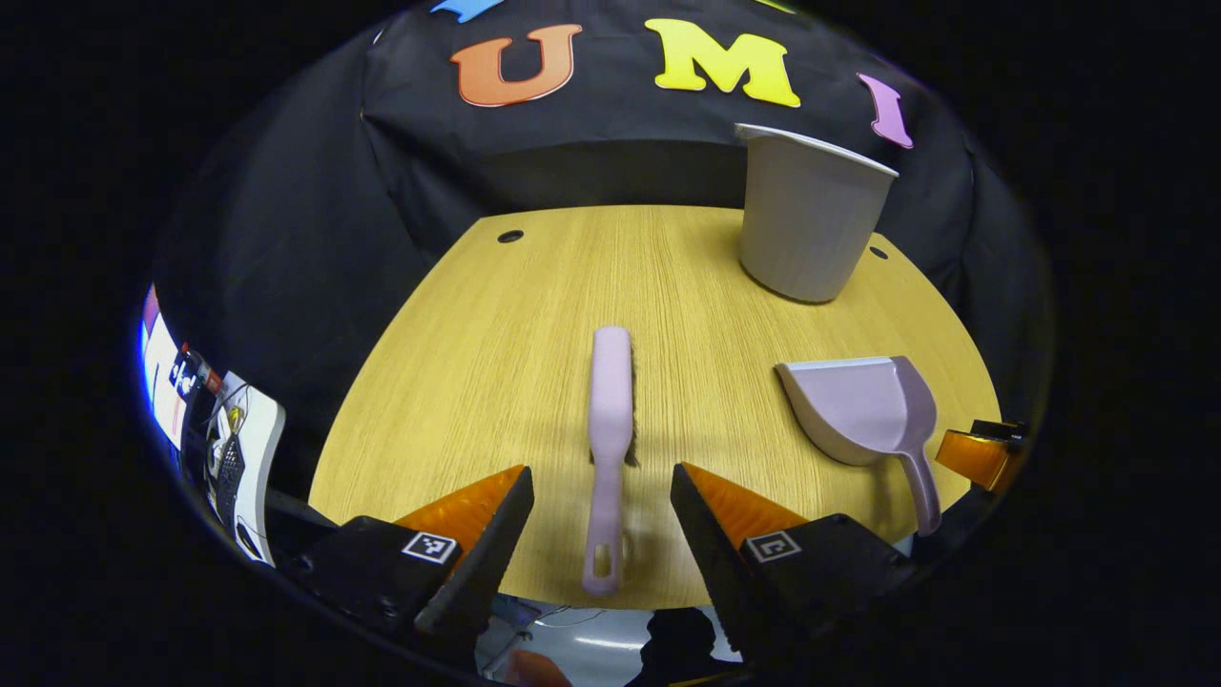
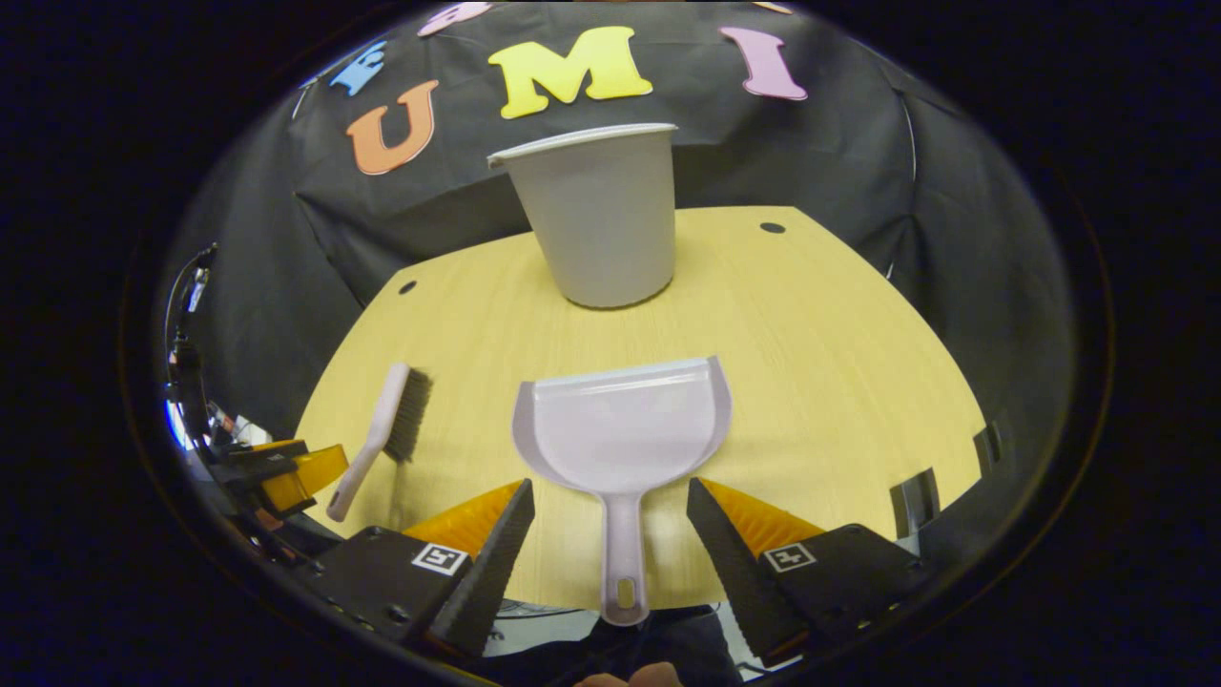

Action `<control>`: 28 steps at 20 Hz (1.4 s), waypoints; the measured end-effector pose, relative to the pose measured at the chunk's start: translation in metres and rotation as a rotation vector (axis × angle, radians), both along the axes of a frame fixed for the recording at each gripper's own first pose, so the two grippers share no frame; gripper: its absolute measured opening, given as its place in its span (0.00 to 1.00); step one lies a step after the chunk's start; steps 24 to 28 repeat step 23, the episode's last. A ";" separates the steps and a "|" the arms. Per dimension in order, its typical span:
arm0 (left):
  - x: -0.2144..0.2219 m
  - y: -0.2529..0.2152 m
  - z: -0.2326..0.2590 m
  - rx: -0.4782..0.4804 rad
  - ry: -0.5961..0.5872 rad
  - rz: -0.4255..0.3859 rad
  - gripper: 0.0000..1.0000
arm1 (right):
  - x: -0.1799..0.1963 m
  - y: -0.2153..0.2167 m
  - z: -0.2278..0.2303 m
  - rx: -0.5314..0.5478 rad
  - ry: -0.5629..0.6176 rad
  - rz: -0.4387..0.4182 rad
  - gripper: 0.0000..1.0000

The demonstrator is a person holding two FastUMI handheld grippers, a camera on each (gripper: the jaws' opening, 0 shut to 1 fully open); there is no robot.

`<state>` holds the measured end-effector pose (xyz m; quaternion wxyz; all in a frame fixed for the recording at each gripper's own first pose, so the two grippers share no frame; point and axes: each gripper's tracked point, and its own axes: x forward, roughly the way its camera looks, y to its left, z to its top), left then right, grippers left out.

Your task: Pick up the small broom and dustpan from the desktop, sweep the trash into the dustpan with the broom, and then empty the trash into the garbage bin.

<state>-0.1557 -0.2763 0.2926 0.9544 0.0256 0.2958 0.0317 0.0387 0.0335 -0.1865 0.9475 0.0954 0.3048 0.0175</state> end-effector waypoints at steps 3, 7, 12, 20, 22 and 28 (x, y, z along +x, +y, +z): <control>-0.009 0.001 0.046 -0.002 -0.116 0.016 0.94 | -0.004 0.005 0.049 0.008 -0.136 0.014 0.96; -0.021 -0.008 0.130 -0.032 -0.327 -0.004 0.96 | -0.016 0.003 0.130 -0.065 -0.368 -0.013 0.96; -0.039 -0.024 0.239 -0.068 -0.618 -0.054 0.95 | -0.041 0.002 0.230 -0.108 -0.650 -0.087 0.96; -0.058 -0.032 0.279 -0.047 -0.786 -0.097 0.95 | -0.058 -0.012 0.269 -0.134 -0.816 -0.164 0.93; -0.061 -0.033 0.281 -0.062 -0.789 -0.094 0.95 | -0.057 -0.009 0.273 -0.158 -0.831 -0.153 0.93; -0.061 -0.034 0.282 -0.064 -0.791 -0.093 0.95 | -0.056 -0.009 0.274 -0.162 -0.839 -0.150 0.96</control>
